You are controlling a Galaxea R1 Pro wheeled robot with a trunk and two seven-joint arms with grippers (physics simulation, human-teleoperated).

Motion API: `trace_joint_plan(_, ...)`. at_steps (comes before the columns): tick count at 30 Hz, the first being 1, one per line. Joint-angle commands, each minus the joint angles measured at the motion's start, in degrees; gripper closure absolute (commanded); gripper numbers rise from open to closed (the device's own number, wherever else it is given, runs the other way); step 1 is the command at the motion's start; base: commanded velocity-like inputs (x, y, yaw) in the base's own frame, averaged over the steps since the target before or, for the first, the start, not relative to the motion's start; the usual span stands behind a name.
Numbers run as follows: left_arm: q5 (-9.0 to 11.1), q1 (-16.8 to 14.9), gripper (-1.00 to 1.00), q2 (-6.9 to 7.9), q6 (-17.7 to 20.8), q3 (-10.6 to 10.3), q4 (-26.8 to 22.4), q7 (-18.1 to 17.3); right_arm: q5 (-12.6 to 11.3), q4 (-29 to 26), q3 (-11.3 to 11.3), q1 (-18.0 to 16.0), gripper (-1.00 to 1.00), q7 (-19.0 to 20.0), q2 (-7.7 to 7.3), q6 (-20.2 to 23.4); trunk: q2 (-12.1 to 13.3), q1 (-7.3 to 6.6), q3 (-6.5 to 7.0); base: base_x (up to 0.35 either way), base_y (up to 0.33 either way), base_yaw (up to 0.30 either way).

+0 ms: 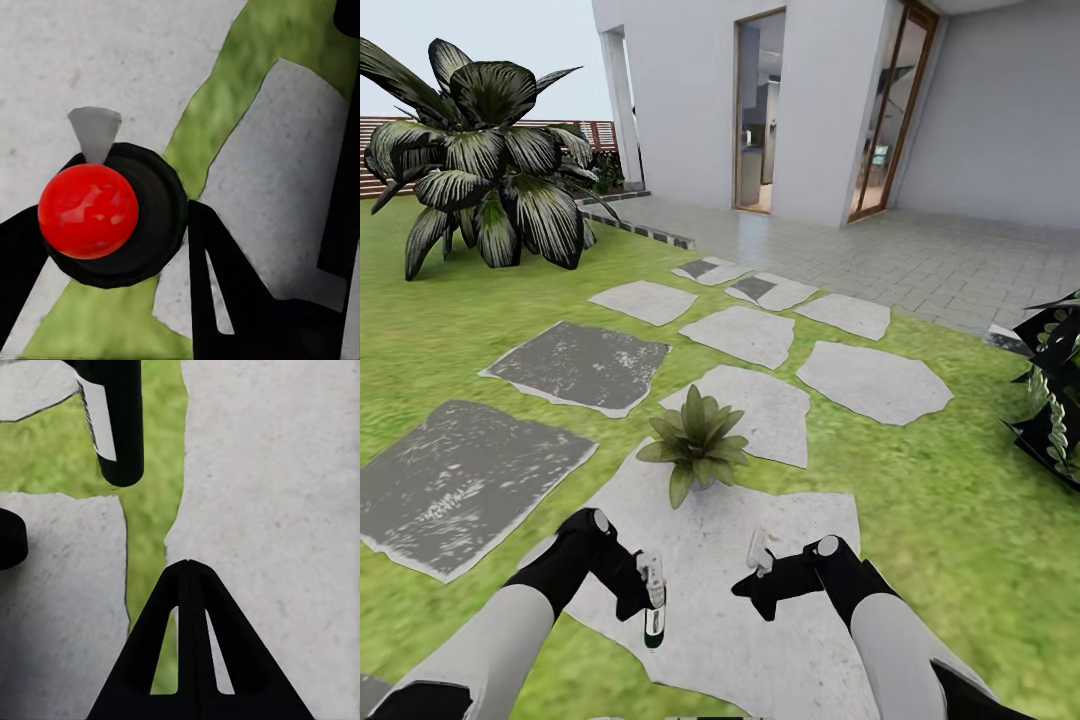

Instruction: Pick up the pesticide atomizer in the garden and spray insectifuge to fully cover both potted plants in the garden.

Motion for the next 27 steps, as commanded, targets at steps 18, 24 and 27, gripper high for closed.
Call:
trace_joint_plan(18, -0.11, 0.13, 1.00, -0.22, 0.94, -1.14, 0.55, 7.07, 0.06, -0.09, -0.42, -0.91, 1.00, 0.04, 0.07, -0.63, -0.02, -0.01, -0.05, 0.000, 0.000, 0.000)
trace_joint_plan(24, 0.10, 0.12, 1.00, -0.94, 0.94, -1.14, 0.80, 8.00, -7.67, -0.17, -0.42, -1.30, 1.00, -0.04, 0.07, -0.77, -0.02, -0.01, -0.05, 0.000, 0.000, 0.000)
trace_joint_plan(27, 0.16, 0.12, 1.00, -1.34, 0.94, -1.14, 0.86, 8.03, -8.40, -0.17, -0.42, -2.27, 1.00, -0.03, 0.07, -0.64, -0.02, -0.01, -0.05, 0.000, 0.000, 0.000)
